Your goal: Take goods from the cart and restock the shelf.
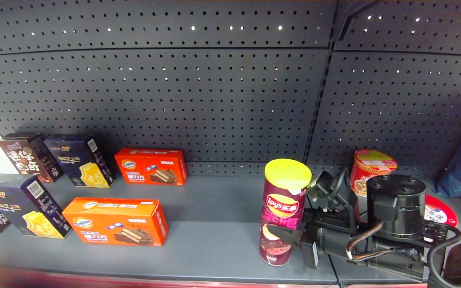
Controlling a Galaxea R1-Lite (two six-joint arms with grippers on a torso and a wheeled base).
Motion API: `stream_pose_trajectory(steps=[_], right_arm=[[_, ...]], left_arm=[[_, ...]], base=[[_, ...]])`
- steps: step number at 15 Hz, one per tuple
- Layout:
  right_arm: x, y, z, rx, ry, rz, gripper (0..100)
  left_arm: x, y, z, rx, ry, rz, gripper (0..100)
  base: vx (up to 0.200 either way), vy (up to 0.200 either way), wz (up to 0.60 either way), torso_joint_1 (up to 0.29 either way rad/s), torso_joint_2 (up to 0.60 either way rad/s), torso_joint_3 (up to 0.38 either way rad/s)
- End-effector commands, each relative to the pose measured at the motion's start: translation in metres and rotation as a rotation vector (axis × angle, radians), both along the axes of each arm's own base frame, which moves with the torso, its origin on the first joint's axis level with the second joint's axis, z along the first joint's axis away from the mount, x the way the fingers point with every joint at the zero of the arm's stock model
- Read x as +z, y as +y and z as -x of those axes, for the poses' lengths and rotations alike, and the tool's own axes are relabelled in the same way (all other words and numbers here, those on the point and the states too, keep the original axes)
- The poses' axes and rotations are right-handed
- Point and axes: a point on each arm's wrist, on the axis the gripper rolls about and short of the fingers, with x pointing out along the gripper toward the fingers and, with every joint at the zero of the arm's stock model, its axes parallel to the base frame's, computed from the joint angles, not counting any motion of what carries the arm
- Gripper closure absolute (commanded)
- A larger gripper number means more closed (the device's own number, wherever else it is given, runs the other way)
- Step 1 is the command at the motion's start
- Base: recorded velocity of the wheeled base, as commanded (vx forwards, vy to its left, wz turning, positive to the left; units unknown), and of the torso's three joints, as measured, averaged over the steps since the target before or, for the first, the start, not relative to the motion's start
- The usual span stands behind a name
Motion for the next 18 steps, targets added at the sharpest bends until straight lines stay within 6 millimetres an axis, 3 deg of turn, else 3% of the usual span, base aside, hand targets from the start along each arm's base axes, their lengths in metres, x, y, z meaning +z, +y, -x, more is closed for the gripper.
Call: stream_pose_trajectory(steps=[1,3,4,10,18], right_arm=[[-0.005,0.001,-0.001,-0.001,0.016,0.016,100],[-0.005,0.002,-0.001,0.003,0.014,0.018,100],[-0.006,0.002,-0.001,0.005,0.008,0.026,0],[-0.003,-0.005,0.005,0.0,-0.006,0.028,0],[0.014,-0.045,0.044,-0.031,-0.054,-0.013,0]], left_arm=[[-0.001,0.0,0.001,0.0,-0.005,0.002,100],[-0.001,0.0,0.001,0.0,-0.005,0.002,100],[-0.001,0.0,0.001,0.0,-0.005,0.002,100],[-0.003,0.0,0.0,-0.003,0.004,0.001,100],[0.006,0.0,0.002,-0.008,-0.028,0.002,100]], base=[[0.0,0.0,0.0,0.0,0.0,0.0],[0.0,0.0,0.0,0.0,0.0,0.0],[0.0,0.0,0.0,0.0,0.0,0.0],[0.0,0.0,0.0,0.0,0.0,0.0],[0.0,0.0,0.0,0.0,0.0,0.0]])
